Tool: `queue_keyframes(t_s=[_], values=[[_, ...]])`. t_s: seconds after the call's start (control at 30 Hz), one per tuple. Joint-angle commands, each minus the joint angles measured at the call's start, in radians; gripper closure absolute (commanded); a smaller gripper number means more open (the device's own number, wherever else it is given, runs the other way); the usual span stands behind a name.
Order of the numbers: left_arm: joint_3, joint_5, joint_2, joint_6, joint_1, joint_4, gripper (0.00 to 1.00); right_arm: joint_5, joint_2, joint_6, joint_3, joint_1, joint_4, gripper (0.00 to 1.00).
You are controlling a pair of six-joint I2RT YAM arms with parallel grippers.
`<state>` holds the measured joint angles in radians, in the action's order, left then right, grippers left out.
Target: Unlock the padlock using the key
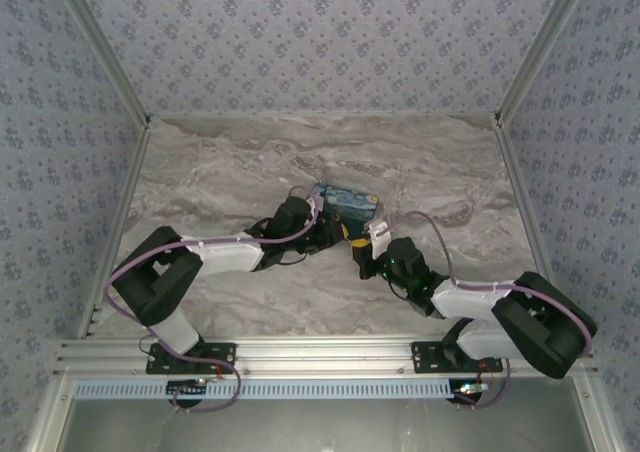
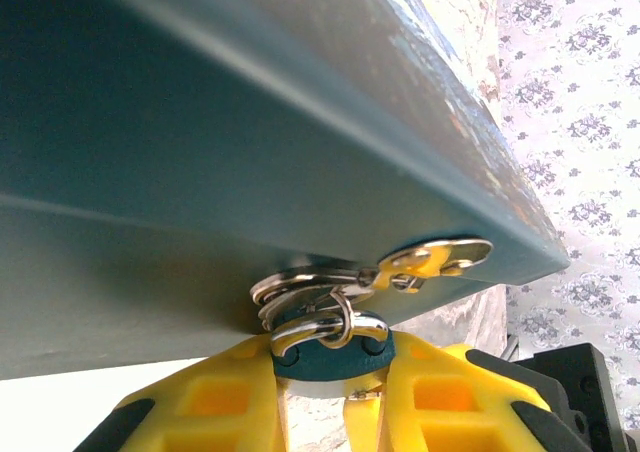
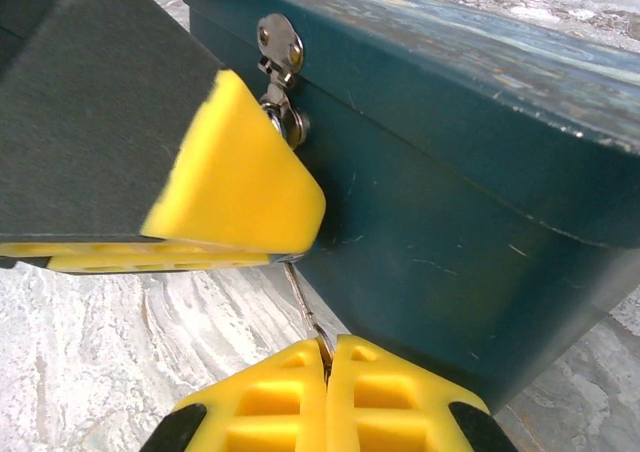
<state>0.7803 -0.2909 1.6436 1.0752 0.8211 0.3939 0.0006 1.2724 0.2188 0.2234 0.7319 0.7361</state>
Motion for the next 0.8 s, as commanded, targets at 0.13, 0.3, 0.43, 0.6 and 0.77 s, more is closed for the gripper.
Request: queue_keyframes(t_s=[0.13,0.3,0.43,0.6,0.77], values=[[-0.004,0.003,-0.034,0.002,0.008,0.072,0.88,0.005,0.024,-0.01,0.027,-0.008,0.016,1.0],[-0.004,0.002,-0.033,0.002,0.008,0.073,0.88,-0.006,0.024,-0.009,0.033,-0.01,0.029,1.0],[-0.003,-0.001,-0.035,0.003,0.009,0.073,0.88,-0.009,0.025,-0.003,0.033,-0.014,0.058,1.0],[-0.007,-0.003,-0.04,0.008,0.008,0.081,0.88,-0.029,0.033,0.007,0.028,-0.023,0.105,1.0],[-0.006,-0.01,-0.044,0.011,0.008,0.082,0.88,-0.042,0.043,0.007,0.026,-0.03,0.154,1.0]])
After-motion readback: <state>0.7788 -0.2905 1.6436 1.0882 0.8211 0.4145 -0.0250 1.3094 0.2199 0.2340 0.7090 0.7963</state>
